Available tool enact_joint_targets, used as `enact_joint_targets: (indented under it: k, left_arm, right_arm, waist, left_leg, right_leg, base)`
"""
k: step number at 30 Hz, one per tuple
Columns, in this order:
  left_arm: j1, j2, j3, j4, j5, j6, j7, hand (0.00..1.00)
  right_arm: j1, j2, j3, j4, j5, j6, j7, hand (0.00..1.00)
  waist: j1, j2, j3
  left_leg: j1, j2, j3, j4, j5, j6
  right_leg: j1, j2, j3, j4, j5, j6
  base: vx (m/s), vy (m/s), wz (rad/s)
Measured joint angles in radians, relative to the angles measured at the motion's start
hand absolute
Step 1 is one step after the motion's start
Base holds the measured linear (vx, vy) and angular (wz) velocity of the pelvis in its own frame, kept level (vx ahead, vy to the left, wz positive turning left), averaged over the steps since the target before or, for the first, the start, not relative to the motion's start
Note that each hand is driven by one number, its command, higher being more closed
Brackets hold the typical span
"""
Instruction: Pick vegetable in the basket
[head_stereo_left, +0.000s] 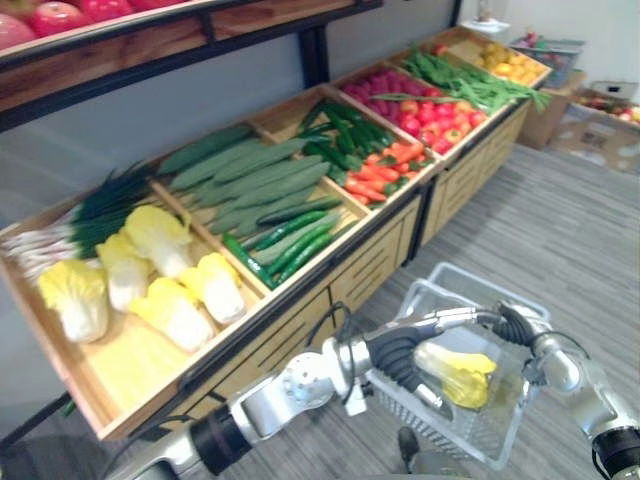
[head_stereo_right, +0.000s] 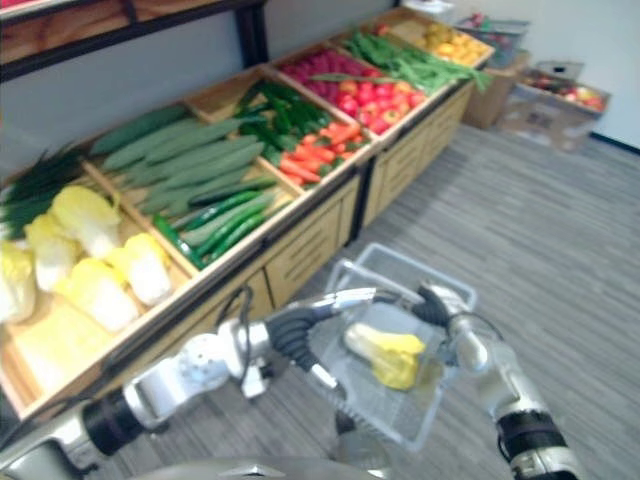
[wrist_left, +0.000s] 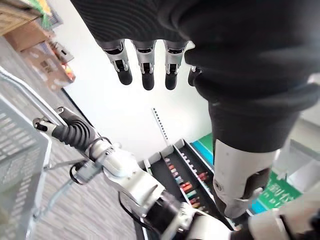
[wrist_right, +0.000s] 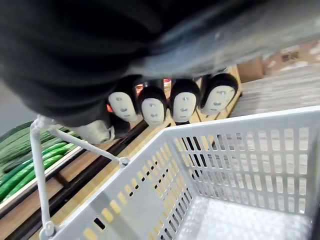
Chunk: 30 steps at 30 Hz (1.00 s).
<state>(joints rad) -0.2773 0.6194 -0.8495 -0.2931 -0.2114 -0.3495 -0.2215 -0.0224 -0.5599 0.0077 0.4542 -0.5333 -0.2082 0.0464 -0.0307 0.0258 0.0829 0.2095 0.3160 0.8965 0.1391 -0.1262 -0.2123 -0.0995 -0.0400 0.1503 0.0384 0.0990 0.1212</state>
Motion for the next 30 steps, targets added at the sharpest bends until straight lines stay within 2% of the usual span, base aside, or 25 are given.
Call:
enact_joint_targets:
  k: [3, 5, 7, 10, 12, 13, 15, 16, 19, 22, 24, 26, 28, 30]
  left_arm:
    - [0.039, 0.074, 0.001, -0.060, -0.107, 0.001, -0.044, 0.00]
    - [0.077, 0.092, 0.022, -0.089, -0.137, 0.002, -0.059, 0.00]
    - [0.153, 0.089, 0.098, -0.114, -0.139, 0.002, -0.060, 0.00]
    - [0.289, 0.050, 0.285, -0.125, -0.139, 0.001, -0.027, 0.00]
    - [0.418, -0.071, 0.484, -0.105, -0.124, 0.000, 0.033, 0.00]
    - [0.443, -0.112, 0.533, -0.087, -0.107, 0.000, 0.057, 0.00]
    - [0.514, -0.279, 0.726, 0.048, 0.010, 0.009, 0.157, 0.00]
    - [0.524, -0.314, 0.773, 0.093, 0.050, 0.021, 0.183, 0.00]
    - [0.551, -0.482, 1.025, 0.319, 0.180, 0.108, 0.280, 0.00]
    - [0.551, -0.552, 1.169, 0.425, 0.295, 0.169, 0.384, 0.00]
    - [0.546, -0.561, 1.236, 0.492, 0.354, 0.179, 0.435, 0.00]
    - [0.519, -0.583, 1.356, 0.592, 0.429, 0.189, 0.535, 0.00]
    - [0.504, -0.609, 1.450, 0.675, 0.423, 0.201, 0.606, 0.00]
    - [0.493, -0.617, 1.524, 0.791, 0.366, 0.209, 0.638, 0.00]
  right_arm:
    - [0.042, 0.074, -0.165, 0.118, 0.038, 0.036, -0.021, 1.00]
    - [0.074, 0.122, -0.249, 0.156, 0.044, 0.048, -0.043, 1.00]
    - [0.134, 0.182, -0.332, 0.193, 0.076, 0.056, -0.063, 1.00]
    - [0.191, 0.262, -0.437, 0.239, 0.116, 0.062, -0.107, 1.00]
    - [0.217, 0.315, -0.499, 0.305, 0.152, 0.065, -0.134, 1.00]
    - [0.218, 0.332, -0.514, 0.325, 0.157, 0.066, -0.139, 1.00]
    - [0.210, 0.390, -0.545, 0.414, 0.225, 0.066, -0.167, 1.00]
    - [0.204, 0.399, -0.552, 0.434, 0.234, 0.067, -0.170, 1.00]
    - [0.201, 0.424, -0.580, 0.478, 0.265, 0.072, -0.170, 1.00]
    - [0.195, 0.425, -0.607, 0.528, 0.268, 0.081, -0.170, 1.00]
    - [0.197, 0.432, -0.611, 0.536, 0.278, 0.082, -0.175, 1.00]
    - [0.201, 0.456, -0.610, 0.532, 0.326, 0.072, -0.191, 1.00]
    - [0.198, 0.478, -0.609, 0.531, 0.366, 0.072, -0.195, 1.00]
    - [0.193, 0.500, -0.609, 0.530, 0.386, 0.072, -0.200, 1.00]
  waist:
    - [0.012, -0.002, -0.015]
    - [0.029, -0.003, -0.016]
    - [0.041, -0.006, -0.044]
    - [0.052, -0.020, -0.059]
    - [0.065, -0.029, -0.077]
    - [0.067, -0.027, -0.081]
    - [0.072, -0.054, -0.097]
    - [0.073, -0.058, -0.097]
    - [0.073, -0.051, -0.103]
    - [0.074, -0.052, -0.103]
    - [0.073, -0.053, -0.106]
    - [0.070, -0.059, -0.112]
    - [0.074, -0.064, -0.117]
    - [0.071, -0.066, -0.120]
  left_leg:
    - [-0.056, -0.022, -0.087, -0.021, 0.021, 0.021]
    - [-0.069, -0.035, -0.127, -0.036, 0.030, 0.031]
    - [-0.099, -0.054, -0.195, -0.062, 0.043, 0.049]
    - [-0.119, -0.088, -0.288, -0.114, 0.075, 0.073]
    - [-0.139, -0.116, -0.365, -0.148, 0.097, 0.088]
    - [-0.143, -0.122, -0.384, -0.157, 0.103, 0.090]
    - [-0.174, -0.159, -0.450, -0.188, 0.130, 0.099]
    - [-0.177, -0.166, -0.463, -0.197, 0.137, 0.101]
    - [-0.194, -0.181, -0.525, -0.240, 0.176, 0.106]
    - [-0.192, -0.181, -0.551, -0.240, 0.191, 0.114]
    - [-0.188, -0.182, -0.564, -0.240, 0.191, 0.115]
    - [-0.187, -0.181, -0.578, -0.241, 0.194, 0.117]
    - [-0.187, -0.181, -0.583, -0.241, 0.193, 0.117]
    - [-0.185, -0.182, -0.584, -0.241, 0.191, 0.114]
  right_leg:
    - [0.002, -0.042, -0.086, -0.003, -0.007, 0.009]
    - [0.015, -0.063, -0.130, -0.004, -0.009, 0.013]
    - [0.024, -0.087, -0.200, -0.004, -0.010, 0.014]
    - [0.051, -0.119, -0.289, -0.003, -0.010, 0.014]
    - [0.067, -0.141, -0.340, -0.006, -0.014, 0.017]
    - [0.074, -0.146, -0.351, -0.008, -0.016, 0.020]
    - [0.080, -0.170, -0.377, -0.023, -0.050, 0.033]
    - [0.080, -0.175, -0.381, -0.023, -0.060, 0.040]
    - [0.076, -0.172, -0.432, -0.023, -0.074, 0.028]
    - [0.095, -0.170, -0.459, -0.022, -0.075, 0.027]
    - [0.110, -0.172, -0.477, -0.023, -0.080, 0.026]
    - [0.123, -0.172, -0.494, -0.024, -0.083, 0.026]
    - [0.126, -0.173, -0.502, -0.024, -0.089, 0.024]
    - [0.128, -0.173, -0.506, -0.027, -0.092, 0.021]
  base:
    - [-0.04, 0.022, 0.78]
    - [-0.01, 0.038, 0.81]
    - [0.01, 0.049, 0.95]
    - [0.02, 0.044, 0.94]
    - [0.00, 0.055, 0.88]
    - [-0.01, 0.039, 0.89]
    - [0.00, 0.025, 0.77]
    - [0.01, 0.005, 0.62]
    - [0.03, -0.006, 0.44]
    - [0.05, -0.004, 0.25]
    - [0.05, -0.003, 0.24]
    - [0.02, -0.001, 0.18]
    - [0.01, 0.000, 0.10]
    - [-0.01, 0.005, 0.06]
